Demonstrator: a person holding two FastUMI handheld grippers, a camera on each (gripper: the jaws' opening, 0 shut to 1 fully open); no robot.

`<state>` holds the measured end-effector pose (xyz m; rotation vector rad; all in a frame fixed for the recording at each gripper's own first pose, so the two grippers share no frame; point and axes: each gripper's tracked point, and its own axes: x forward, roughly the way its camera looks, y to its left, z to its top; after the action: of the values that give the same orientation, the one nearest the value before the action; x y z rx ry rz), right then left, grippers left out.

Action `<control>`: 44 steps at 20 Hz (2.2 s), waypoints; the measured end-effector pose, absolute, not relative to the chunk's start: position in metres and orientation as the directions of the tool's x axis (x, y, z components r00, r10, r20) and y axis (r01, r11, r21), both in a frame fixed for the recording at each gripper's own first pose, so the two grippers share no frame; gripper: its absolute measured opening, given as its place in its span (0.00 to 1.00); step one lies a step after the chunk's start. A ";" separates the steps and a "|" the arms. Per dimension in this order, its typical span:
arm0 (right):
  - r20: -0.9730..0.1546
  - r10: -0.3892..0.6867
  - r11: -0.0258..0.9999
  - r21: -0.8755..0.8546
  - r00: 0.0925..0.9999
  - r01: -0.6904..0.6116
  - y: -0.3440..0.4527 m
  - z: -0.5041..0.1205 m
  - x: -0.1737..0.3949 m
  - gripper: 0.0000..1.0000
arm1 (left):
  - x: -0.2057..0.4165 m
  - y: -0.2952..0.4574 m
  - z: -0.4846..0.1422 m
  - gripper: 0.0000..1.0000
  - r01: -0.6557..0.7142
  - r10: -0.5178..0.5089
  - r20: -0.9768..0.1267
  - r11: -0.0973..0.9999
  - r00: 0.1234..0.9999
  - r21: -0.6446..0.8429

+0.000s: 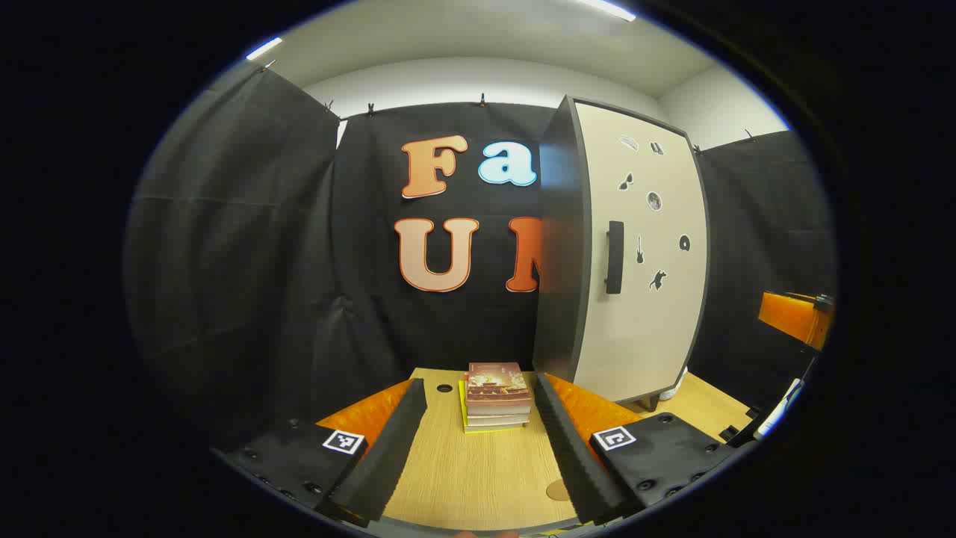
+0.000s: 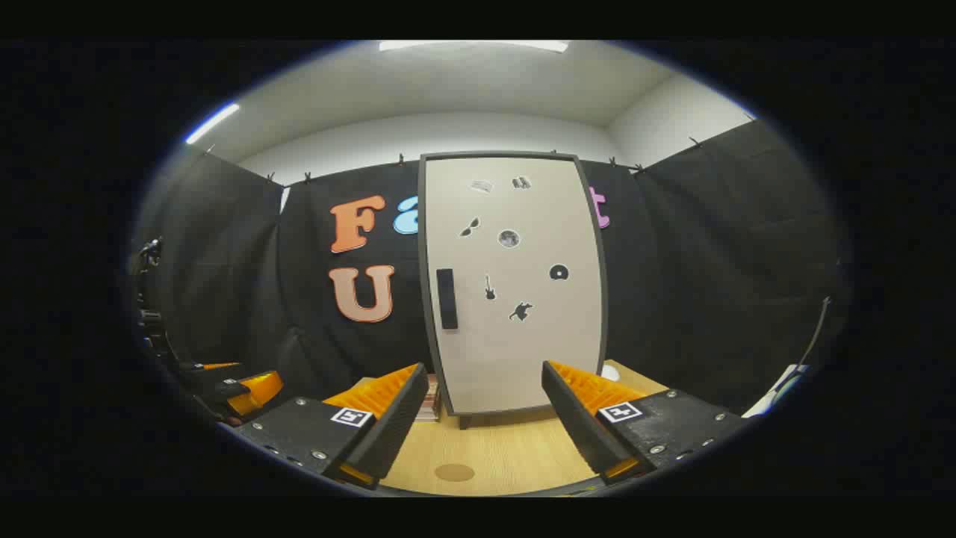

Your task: Open the cabinet door with the right hand, grasp the bottle in the cabinet with the left hand and place it on the coaster, then close the cabinet door with the right hand.

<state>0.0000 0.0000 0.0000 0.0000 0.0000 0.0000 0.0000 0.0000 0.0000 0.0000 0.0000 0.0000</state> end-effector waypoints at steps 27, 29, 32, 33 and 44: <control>0.005 0.024 0.999 -0.039 1.000 -0.024 0.021 0.014 0.062 0.95 | 0.021 0.033 -0.016 0.95 -0.024 0.024 -0.029 1.000 0.999 0.009; 0.013 0.035 0.998 -0.050 0.999 -0.034 0.028 0.022 0.083 0.94 | 0.028 0.041 -0.019 0.95 -0.033 0.033 -0.035 0.999 0.999 0.011; 0.024 0.044 0.997 -0.071 0.999 -0.042 0.039 0.033 0.120 0.95 | 0.040 0.050 -0.024 0.95 -0.043 0.043 -0.046 0.999 0.998 0.010; 0.026 0.043 0.997 -0.071 0.999 -0.041 0.041 0.036 0.133 0.95 | 0.044 0.054 -0.026 0.95 -0.049 0.049 -0.054 0.999 0.997 0.010; 0.012 0.046 0.995 -0.093 0.999 -0.045 0.074 0.040 0.267 0.95 | 0.089 0.117 -0.046 0.95 -0.121 0.121 -0.100 0.993 0.988 0.006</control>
<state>0.2674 0.0738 0.0400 -0.0932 -0.0141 0.0459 0.0889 0.1170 -0.0464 -0.0005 0.1006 0.1213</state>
